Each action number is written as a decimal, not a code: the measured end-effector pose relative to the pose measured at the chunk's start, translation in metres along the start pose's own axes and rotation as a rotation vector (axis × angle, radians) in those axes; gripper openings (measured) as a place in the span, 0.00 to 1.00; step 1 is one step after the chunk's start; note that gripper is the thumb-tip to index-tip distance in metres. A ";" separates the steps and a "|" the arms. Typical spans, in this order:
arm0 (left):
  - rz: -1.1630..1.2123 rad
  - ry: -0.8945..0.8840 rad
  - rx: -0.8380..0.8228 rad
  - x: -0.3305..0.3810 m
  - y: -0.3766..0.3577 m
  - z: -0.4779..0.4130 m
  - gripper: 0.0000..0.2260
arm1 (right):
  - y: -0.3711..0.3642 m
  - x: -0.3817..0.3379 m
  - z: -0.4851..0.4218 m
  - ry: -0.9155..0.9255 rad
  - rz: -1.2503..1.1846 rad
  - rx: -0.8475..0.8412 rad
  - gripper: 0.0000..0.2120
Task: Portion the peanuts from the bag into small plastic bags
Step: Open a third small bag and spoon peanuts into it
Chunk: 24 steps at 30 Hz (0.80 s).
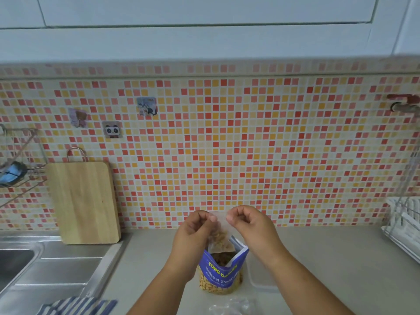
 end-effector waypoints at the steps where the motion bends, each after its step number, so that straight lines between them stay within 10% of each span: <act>1: 0.003 -0.011 -0.001 0.001 -0.001 0.001 0.05 | 0.001 -0.002 0.000 0.019 0.022 -0.017 0.01; 24: -0.099 -0.140 0.148 0.011 -0.006 0.012 0.07 | -0.010 -0.009 -0.008 0.154 0.401 -0.157 0.09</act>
Point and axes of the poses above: each hand's wrist, its own z-axis away from the middle knuckle, its own y-axis out of the back of the hand, x = y × z, the point moved 3 cm from there along -z, towards the middle knuckle, and after that the axes turned 6 degrees about y, right-handed, at the moved point
